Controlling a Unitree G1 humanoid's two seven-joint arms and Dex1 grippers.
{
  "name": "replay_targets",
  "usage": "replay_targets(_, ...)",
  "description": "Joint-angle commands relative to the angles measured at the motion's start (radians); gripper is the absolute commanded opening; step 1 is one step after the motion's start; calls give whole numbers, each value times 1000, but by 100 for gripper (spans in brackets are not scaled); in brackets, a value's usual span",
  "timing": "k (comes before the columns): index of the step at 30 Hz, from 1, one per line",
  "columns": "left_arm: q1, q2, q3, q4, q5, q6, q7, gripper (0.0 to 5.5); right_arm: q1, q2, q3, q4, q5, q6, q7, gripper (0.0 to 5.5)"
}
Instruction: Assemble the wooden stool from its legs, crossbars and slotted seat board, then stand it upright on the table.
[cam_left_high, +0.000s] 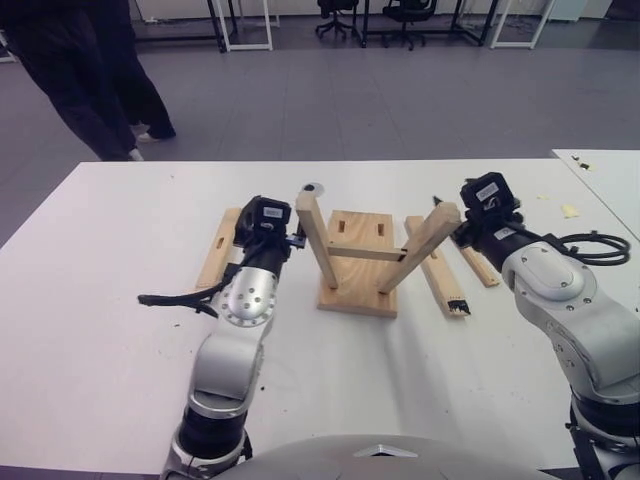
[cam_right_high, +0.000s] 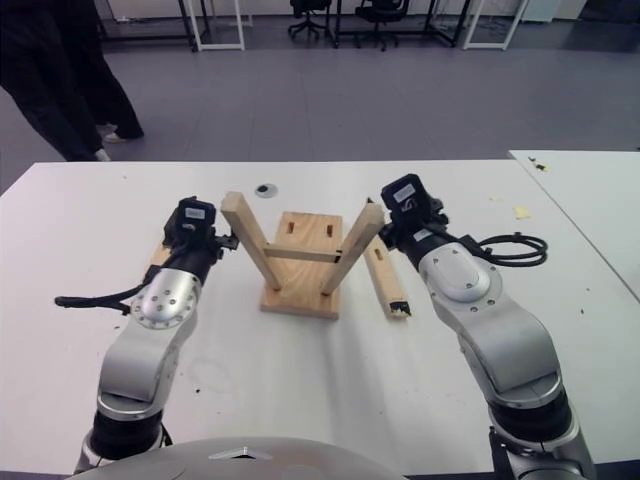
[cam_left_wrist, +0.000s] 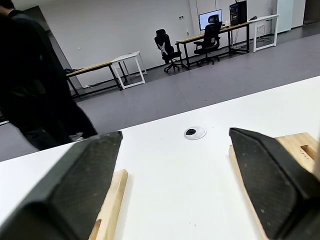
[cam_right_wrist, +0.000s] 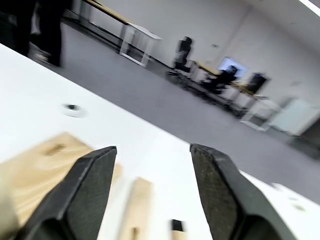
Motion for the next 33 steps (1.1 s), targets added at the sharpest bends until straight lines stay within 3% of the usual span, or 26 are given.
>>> replay_targets(1, 32, 122, 230, 4, -63, -86, -96, 397, 16, -44, -6, 211, -52, -215, 153, 273)
replay_targets(5, 159, 247, 216, 24, -106, -132, -260, 397, -65, -77, 169, 280, -134, -523, 418, 273)
replay_targets(9, 283, 392, 273, 82, -63, -229, -336, 397, -67, 8, 283, 98, -11, -540, 564, 273)
replay_targets(12, 320, 474, 258, 131, -58, -316, -413, 397, -78, 53, 227, 121, 14, -531, 536, 273)
replay_targets(15, 323, 514, 184, 157, -43, -359, -478, 397, -134, -39, 149, 397, -179, -578, 457, 273)
replay_targets(17, 314, 526, 108, 171, -11, -371, -506, 397, -144, -113, 173, 590, -319, -635, 440, 273)
replay_targets(21, 318, 551, 0, 139, 11, -344, -577, 397, -52, -150, 164, 732, -369, -707, 490, 273)
replay_targets(25, 423, 700, 67, -51, -153, -244, -799, 397, -44, -118, 190, 811, -412, -828, 516, 273)
replay_targets(28, 423, 785, 83, -60, -211, -232, -907, 397, -132, -63, 255, 931, -482, -947, 532, 273)
replay_targets(33, 339, 662, -129, 128, -94, -313, -812, 397, -284, 28, 393, 1161, -609, -1132, 615, 273)
